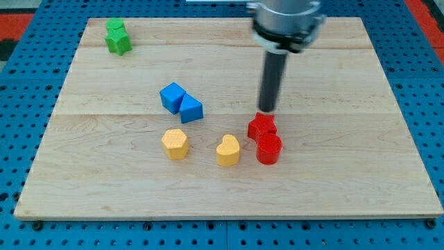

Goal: Slide red star to the bottom right

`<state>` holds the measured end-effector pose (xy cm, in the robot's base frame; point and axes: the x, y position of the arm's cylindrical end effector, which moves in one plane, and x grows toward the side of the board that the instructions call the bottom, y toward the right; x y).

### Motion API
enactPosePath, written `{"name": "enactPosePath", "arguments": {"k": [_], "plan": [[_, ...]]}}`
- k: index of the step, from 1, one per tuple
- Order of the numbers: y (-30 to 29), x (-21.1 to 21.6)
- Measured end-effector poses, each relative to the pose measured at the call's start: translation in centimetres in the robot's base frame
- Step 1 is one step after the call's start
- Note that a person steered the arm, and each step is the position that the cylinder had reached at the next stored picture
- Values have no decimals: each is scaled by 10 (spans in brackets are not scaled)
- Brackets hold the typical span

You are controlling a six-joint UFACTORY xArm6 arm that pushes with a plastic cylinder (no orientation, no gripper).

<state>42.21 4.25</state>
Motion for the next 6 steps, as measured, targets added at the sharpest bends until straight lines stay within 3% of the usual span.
{"name": "enactPosePath", "arguments": {"k": [1, 3, 5, 6], "plan": [[-61, 7], [-26, 70], [-9, 40], [43, 40]]}}
